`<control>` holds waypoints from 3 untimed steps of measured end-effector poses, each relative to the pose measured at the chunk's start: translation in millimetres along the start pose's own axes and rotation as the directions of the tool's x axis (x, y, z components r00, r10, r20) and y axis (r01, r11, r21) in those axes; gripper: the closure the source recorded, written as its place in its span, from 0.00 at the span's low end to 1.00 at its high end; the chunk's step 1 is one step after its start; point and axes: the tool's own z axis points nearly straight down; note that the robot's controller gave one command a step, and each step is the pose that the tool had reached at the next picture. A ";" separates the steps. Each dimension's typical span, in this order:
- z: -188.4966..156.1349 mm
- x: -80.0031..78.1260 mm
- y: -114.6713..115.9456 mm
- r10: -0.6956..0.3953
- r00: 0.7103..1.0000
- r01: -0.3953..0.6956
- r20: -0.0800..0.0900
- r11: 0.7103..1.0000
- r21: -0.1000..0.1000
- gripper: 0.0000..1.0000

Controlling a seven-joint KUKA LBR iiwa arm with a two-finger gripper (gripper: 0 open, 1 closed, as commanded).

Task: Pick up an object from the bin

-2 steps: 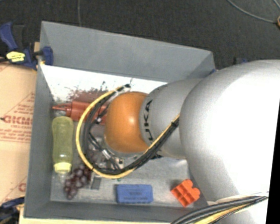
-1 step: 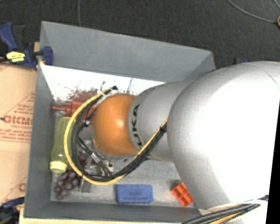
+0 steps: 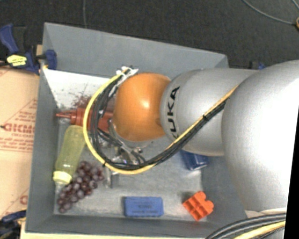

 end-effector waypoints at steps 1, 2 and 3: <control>-10.6 6.1 11.9 0.054 0.999 -0.054 -0.003 0.999 -0.003 0.00; 29.6 -31.3 21.8 -0.038 0.999 0.038 0.003 0.999 0.007 0.00; 37.8 -43.1 11.2 0.179 0.984 -0.179 0.005 0.984 -0.002 0.00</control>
Offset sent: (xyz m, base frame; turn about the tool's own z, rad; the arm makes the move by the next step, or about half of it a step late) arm 0.0304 0.0453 -0.0475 -0.1248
